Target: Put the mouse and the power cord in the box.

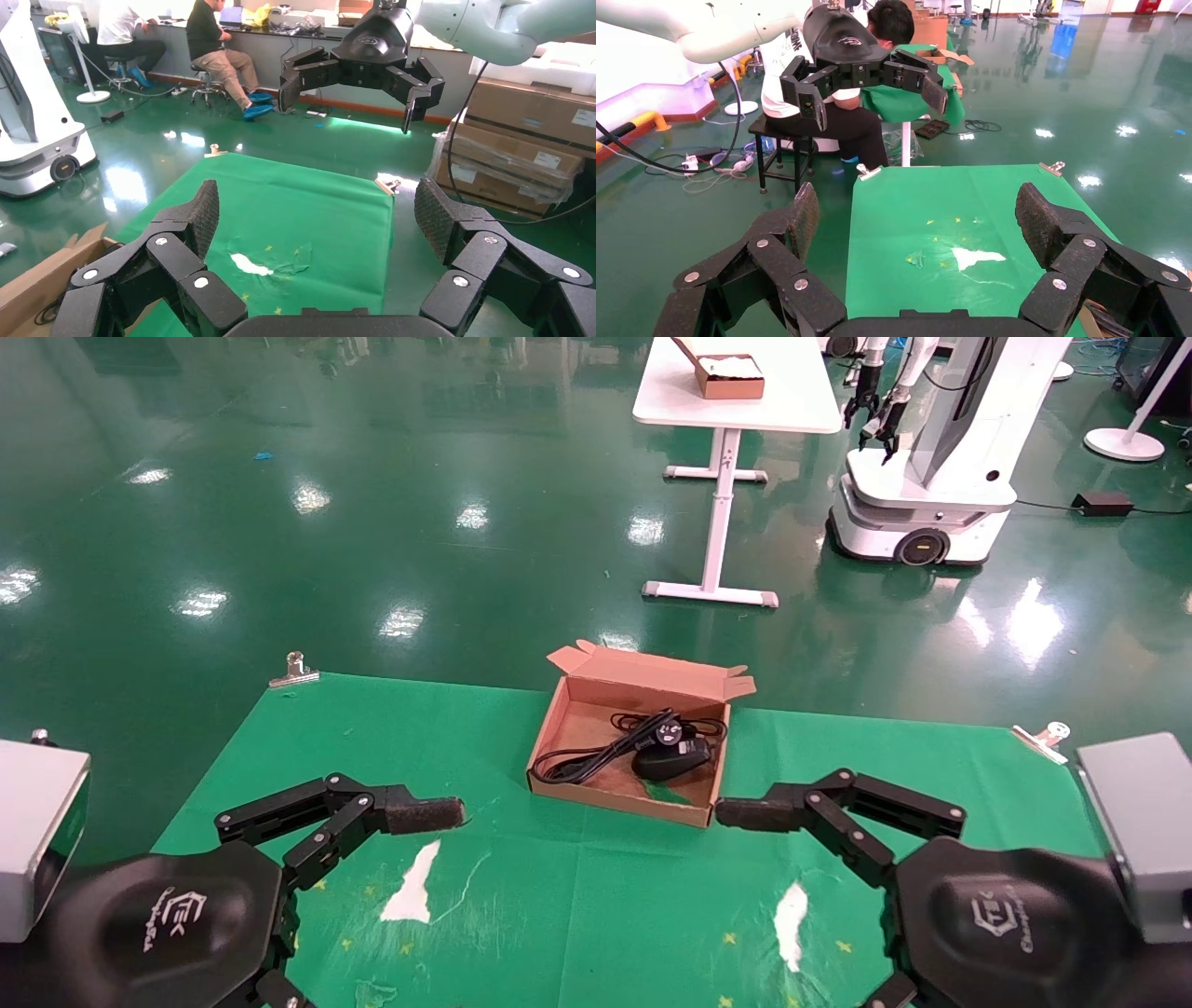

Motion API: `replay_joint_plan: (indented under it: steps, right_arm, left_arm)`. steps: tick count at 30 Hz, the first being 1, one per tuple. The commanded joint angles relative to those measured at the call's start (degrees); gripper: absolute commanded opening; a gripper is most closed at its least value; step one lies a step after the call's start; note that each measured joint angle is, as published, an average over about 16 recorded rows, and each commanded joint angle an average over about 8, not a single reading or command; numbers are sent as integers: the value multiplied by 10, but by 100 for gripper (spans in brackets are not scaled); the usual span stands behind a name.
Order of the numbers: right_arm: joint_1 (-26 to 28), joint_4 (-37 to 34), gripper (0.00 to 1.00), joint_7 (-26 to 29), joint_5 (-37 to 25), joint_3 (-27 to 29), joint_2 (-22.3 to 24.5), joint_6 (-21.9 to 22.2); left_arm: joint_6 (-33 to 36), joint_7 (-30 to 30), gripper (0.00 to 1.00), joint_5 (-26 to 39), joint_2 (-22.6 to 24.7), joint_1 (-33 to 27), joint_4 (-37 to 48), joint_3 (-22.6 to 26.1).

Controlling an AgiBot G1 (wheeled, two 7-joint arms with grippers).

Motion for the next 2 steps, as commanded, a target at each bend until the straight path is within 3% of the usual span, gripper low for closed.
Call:
replay_joint_plan:
  steps: [1,2]
  right_arm:
    - [0,0,100,0,0,0,0,0]
    - [0,0,100,0,0,0,0,0]
  left_arm:
    - [0,0,100,0,0,0,0,0]
    - [0,0,100,0,0,0,0,0]
